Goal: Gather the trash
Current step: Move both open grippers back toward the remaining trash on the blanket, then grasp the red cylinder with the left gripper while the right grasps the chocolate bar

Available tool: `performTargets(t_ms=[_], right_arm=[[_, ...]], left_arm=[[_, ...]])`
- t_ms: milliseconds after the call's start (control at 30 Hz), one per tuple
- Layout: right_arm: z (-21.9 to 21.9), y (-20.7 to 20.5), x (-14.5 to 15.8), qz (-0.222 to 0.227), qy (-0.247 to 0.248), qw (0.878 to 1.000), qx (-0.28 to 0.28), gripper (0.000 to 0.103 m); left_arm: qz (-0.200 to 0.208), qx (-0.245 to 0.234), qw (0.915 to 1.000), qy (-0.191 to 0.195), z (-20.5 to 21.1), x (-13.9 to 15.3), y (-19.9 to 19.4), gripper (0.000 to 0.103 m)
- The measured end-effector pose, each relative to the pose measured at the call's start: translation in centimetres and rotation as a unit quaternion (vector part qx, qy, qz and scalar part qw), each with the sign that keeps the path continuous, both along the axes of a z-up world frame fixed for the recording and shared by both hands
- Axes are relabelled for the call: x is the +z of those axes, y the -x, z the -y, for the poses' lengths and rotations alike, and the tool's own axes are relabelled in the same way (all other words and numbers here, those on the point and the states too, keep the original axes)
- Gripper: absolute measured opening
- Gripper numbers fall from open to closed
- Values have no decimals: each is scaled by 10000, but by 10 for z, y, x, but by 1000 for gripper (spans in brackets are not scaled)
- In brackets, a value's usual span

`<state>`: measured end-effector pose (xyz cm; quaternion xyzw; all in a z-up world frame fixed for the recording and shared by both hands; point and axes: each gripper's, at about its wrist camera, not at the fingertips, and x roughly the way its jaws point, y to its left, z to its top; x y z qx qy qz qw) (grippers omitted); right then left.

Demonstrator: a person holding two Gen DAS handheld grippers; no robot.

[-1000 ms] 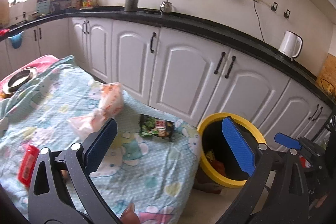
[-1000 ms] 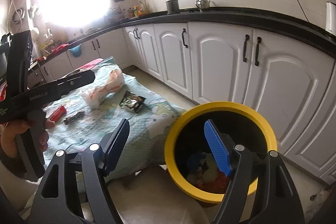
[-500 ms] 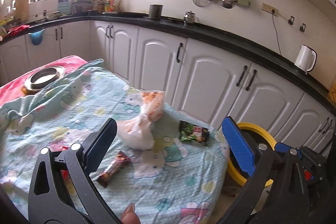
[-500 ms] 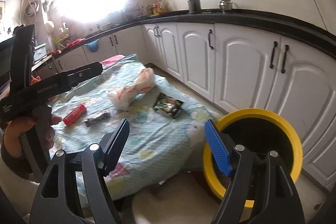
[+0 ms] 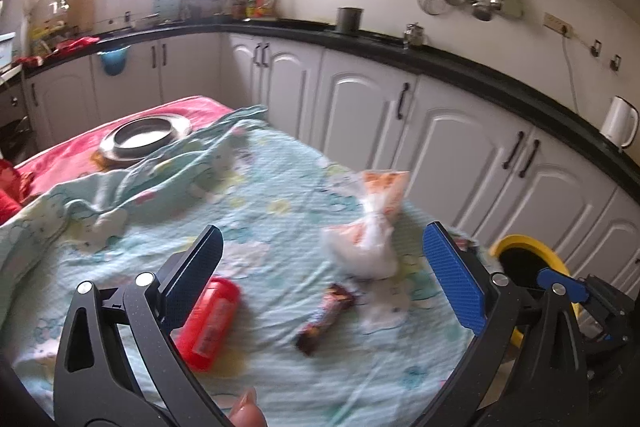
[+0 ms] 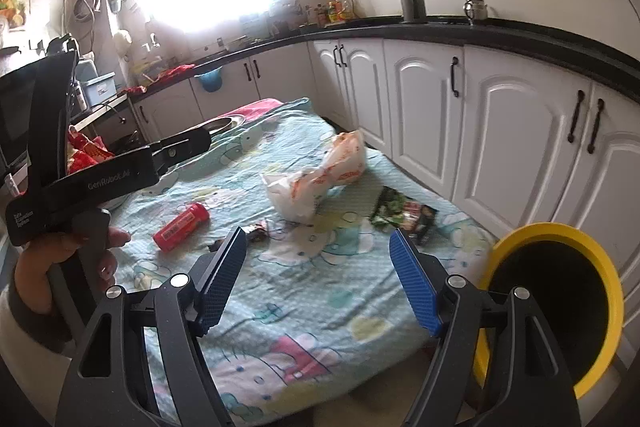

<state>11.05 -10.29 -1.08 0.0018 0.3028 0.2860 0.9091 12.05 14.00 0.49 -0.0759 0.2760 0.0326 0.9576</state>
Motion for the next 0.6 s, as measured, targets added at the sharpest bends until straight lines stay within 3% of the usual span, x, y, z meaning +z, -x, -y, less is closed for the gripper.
performTargets(t_ms=[300, 433, 600], right_arm=[[-43, -14, -12, -224, 85, 9994, 242, 72], [-62, -22, -21, -379, 110, 9987, 319, 71], [-83, -33, -34, -610, 186, 9971, 408, 65]], left_arm=[[-300, 396, 9988, 18, -49, -19, 3, 91], [-522, 399, 9978, 123, -65, -32, 4, 71], [-796, 313, 9958, 322, -78, -47, 1, 55]])
